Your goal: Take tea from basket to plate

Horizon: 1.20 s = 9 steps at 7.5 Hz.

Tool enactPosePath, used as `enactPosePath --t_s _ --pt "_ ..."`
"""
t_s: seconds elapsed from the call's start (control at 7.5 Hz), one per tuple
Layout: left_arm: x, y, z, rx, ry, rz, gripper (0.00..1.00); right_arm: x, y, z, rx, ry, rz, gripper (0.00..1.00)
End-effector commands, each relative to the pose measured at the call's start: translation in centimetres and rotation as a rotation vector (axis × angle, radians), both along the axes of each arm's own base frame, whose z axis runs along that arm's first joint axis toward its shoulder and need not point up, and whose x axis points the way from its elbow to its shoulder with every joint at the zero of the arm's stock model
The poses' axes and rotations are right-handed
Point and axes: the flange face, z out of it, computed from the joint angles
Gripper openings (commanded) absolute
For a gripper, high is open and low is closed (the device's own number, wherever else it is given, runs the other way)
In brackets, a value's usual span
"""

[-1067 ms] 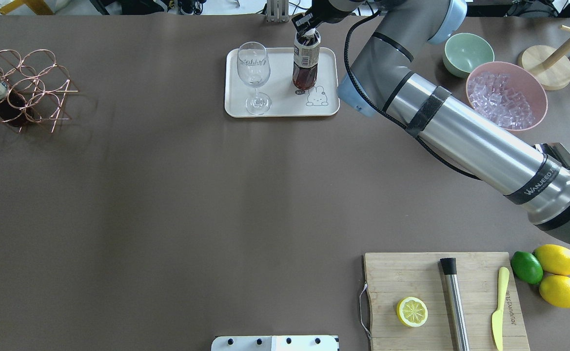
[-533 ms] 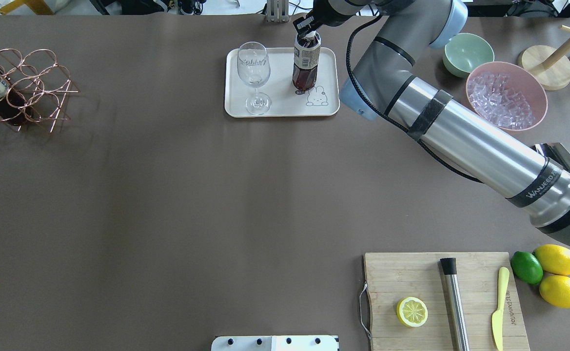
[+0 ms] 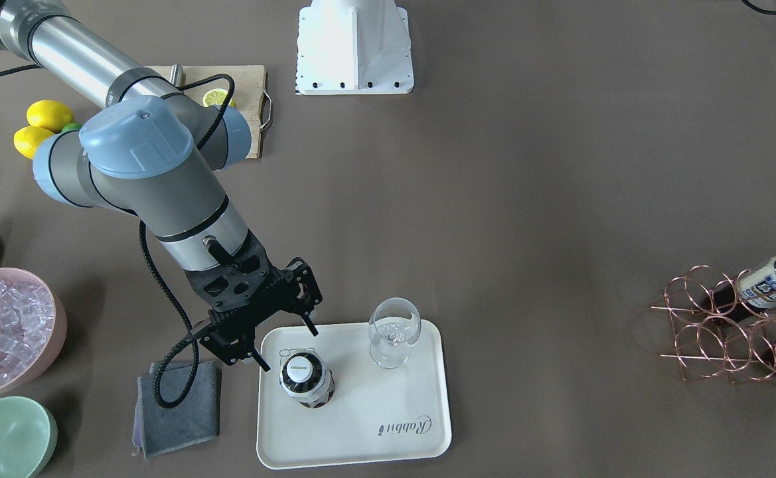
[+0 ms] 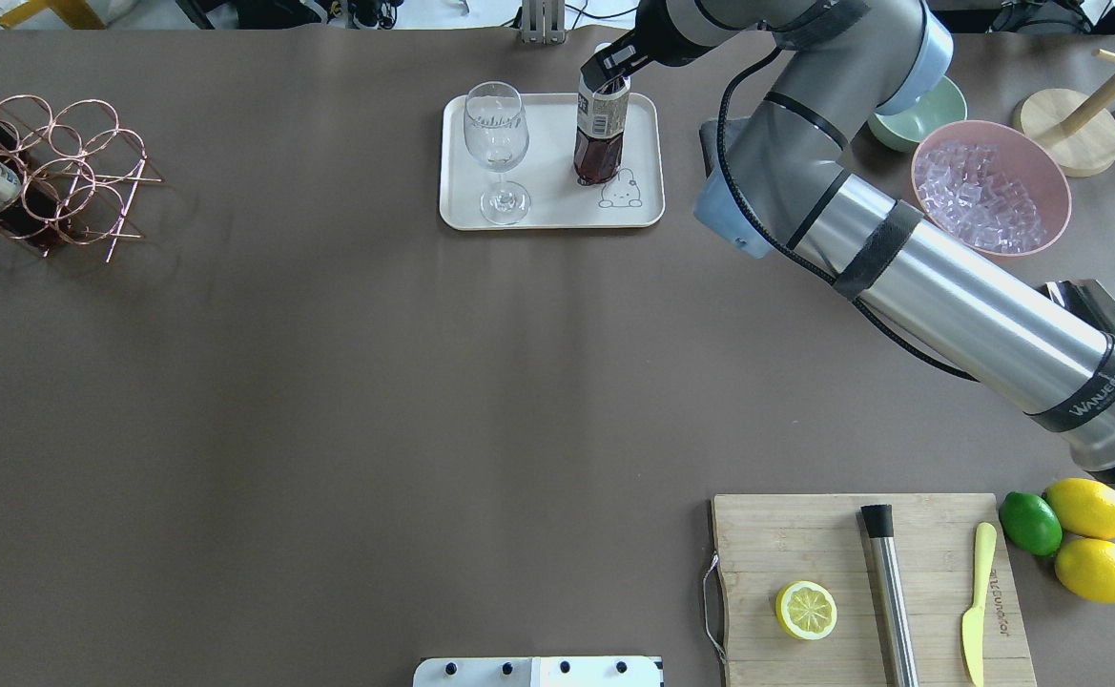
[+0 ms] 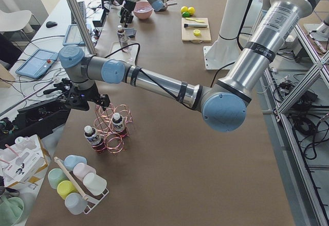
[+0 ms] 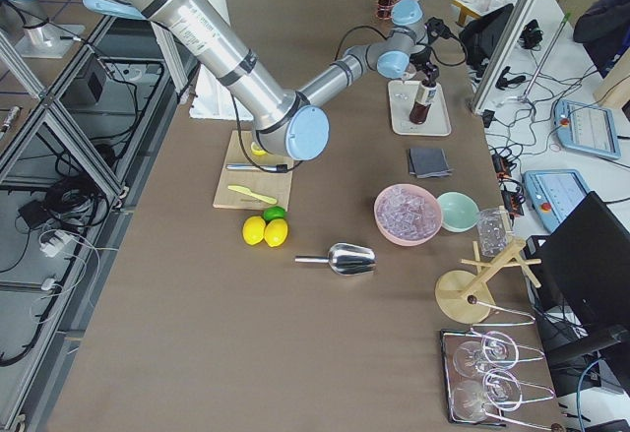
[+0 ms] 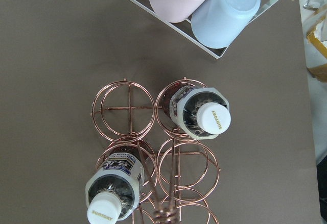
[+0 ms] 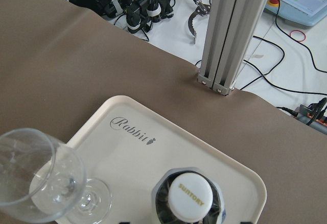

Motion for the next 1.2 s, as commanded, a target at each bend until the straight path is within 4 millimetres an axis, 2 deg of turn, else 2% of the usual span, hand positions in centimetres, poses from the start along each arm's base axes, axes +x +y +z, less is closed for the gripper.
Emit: enactPosePath --t_s 0.0,0.13,0.27,0.4,0.53,0.8,0.93,1.07 --pt "-0.2 3.4 -2.1 0.023 0.001 -0.003 0.99 1.2 1.7 -1.6 0.018 -0.041 -0.018 1.0" --pt "-0.6 4.2 -3.3 0.011 0.002 -0.007 0.99 2.8 2.4 -2.4 0.007 -0.045 -0.028 1.0" --pt "-0.8 6.3 -4.8 -0.004 0.001 -0.006 0.99 5.7 3.3 -3.2 -0.017 -0.031 -0.032 1.0" --pt "-1.0 9.3 -5.8 0.007 0.0 -0.005 0.99 10.0 4.6 -2.9 -0.06 -0.025 -0.042 1.0" --pt "-1.1 11.5 -6.6 0.044 -0.001 -0.002 0.99 14.6 6.0 -1.4 -0.105 -0.029 -0.057 0.99" --pt "-2.1 16.2 -6.5 0.217 -0.02 0.122 0.99 26.6 9.5 6.5 -0.245 -0.086 -0.055 0.99" --pt "-2.3 18.9 -4.2 0.277 -0.034 0.212 0.99 31.2 10.8 12.2 -0.356 -0.104 -0.035 0.99" --pt "-2.5 20.6 -1.5 0.368 -0.045 0.348 0.99 34.5 12.3 18.6 -0.471 -0.095 0.01 0.99"
